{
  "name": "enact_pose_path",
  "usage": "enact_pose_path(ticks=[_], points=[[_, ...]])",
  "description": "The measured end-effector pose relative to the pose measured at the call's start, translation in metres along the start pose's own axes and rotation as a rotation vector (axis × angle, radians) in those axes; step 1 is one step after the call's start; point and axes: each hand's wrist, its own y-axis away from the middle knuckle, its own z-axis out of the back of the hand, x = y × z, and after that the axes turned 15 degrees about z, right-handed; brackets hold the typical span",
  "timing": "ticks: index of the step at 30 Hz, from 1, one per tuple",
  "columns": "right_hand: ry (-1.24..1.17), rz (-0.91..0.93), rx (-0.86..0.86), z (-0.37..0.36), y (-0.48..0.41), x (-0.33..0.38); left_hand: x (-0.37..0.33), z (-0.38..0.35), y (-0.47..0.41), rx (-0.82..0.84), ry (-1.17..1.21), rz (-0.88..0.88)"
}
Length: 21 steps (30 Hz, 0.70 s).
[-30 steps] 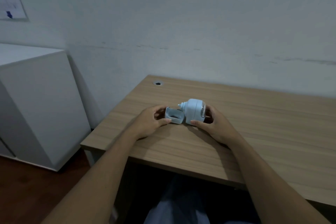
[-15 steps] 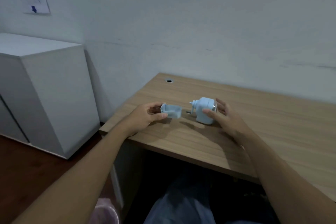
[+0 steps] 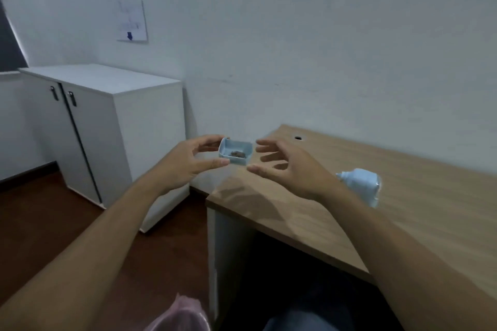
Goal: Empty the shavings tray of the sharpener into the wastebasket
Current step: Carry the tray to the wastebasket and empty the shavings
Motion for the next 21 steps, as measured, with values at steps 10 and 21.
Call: enact_pose_path(ticks=[10, 21], points=[[-0.219, 0.023, 0.067, -0.147, -0.049, 0.028, 0.094, 0.084, 0.060, -0.094, -0.013, 0.163], [-0.377, -0.147, 0.248, -0.294, -0.009, -0.012, 0.239, 0.050, 0.113, -0.117, 0.201, 0.406]])
